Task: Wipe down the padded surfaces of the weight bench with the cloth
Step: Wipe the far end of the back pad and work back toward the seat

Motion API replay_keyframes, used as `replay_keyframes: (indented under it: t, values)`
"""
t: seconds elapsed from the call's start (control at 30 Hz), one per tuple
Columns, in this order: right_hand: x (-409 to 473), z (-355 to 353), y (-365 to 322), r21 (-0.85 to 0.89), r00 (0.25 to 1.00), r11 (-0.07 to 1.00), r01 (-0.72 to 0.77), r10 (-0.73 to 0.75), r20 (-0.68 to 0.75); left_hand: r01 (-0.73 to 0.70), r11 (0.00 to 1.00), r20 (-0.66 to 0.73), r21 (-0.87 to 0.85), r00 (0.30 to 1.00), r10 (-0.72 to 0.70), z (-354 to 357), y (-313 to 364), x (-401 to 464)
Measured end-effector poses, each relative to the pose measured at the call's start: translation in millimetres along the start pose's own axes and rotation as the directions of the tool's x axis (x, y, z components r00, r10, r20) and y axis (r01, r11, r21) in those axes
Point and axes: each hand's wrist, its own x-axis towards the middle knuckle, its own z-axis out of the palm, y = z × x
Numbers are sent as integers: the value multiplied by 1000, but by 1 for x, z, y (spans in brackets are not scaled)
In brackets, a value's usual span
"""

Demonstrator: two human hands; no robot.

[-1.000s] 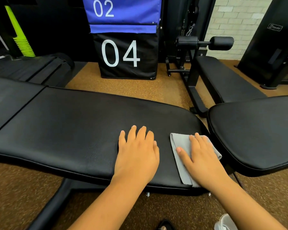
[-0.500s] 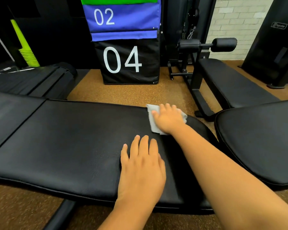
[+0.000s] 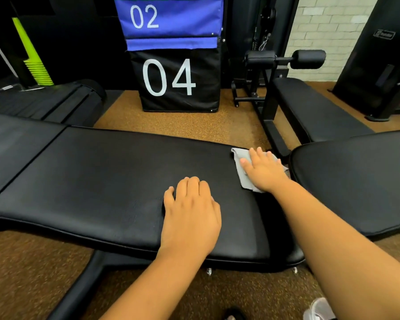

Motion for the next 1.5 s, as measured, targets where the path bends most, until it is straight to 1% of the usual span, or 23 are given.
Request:
replay_keyframes:
  t: [0.07,0.13,0.27,0.33,0.4,0.5,0.57,0.63,0.7,0.77,0.83,0.9,0.97,1.0,1.07,1.13,1.2,1.27,1.33,1.4,1.47,1.5]
  values:
    - [-17,3,-14,14,1000,1000,-11,11,-5,-9,1000,-12,3,1000,9,-1,0,-1]
    - [-42,4,-31,40,999,999,30,-30,10,-15,1000,-11,3,1000,15,-3,-1,-2]
    - [-104,5,-42,49,972,971,233,-234,7,-22,1000,-23,-19,999,22,-7,-2,-4]
    - [-115,3,-29,99,956,953,287,-291,31,-34,999,-55,-42,998,31,-11,-2,-8]
    - [-108,0,-11,125,963,958,258,-265,42,-53,996,-85,-78,995,46,-13,-3,-11]
    - [-89,-1,-3,61,994,993,105,-107,23,-56,993,-101,-101,994,46,-17,-4,-12]
    - [-85,3,-19,34,1000,999,19,-18,-13,-16,996,-101,-91,995,7,-23,-8,-14]
    - [-89,6,-47,40,1000,999,-6,7,-30,57,997,-81,-53,995,-61,-33,-15,-18]
    - [-98,7,-80,38,997,997,64,-63,-37,142,989,-71,-25,987,-144,-44,-29,-20]
    - [-110,5,-115,54,984,982,179,-178,-26,212,977,-59,-8,975,-213,-52,-50,-19]
    - [-125,2,-144,77,952,949,306,-304,-27,259,966,-69,-7,963,-259,-58,-73,-19]
    - [-139,0,-160,85,912,908,411,-410,-31,290,957,-69,-15,954,-290,-62,-94,-21]
    - [-148,-1,-156,99,885,880,464,-466,-5,303,953,-45,-10,952,-303,-63,-112,-26]
    - [-150,-1,-148,113,881,877,468,-472,13,299,954,-30,2,954,-299,-63,-119,-29]
    - [-148,-1,-122,114,897,895,432,-439,48,277,960,-20,26,961,-277,-65,-131,-36]
    - [-141,-1,-92,92,935,935,341,-348,70,253,967,-31,27,967,-252,-67,-138,-42]
    - [-132,-2,-73,76,972,972,221,-226,71,225,974,-47,13,973,-224,-71,-141,-46]
    - [-124,0,-75,49,991,991,122,-124,55,211,977,-50,-8,976,-211,-72,-142,-48]
    - [-122,4,-96,20,997,997,69,-69,18,199,979,-51,-36,978,-201,-71,-139,-48]
    - [-126,6,-128,9,993,994,113,-113,-26,185,981,-54,-65,981,-189,-69,-132,-46]
    - [-136,6,-159,38,972,971,235,-234,-23,160,983,-55,-85,985,-165,-67,-123,-41]
    - [-141,4,-170,87,956,953,291,-292,-2,144,985,-61,-93,987,-150,-66,-117,-38]
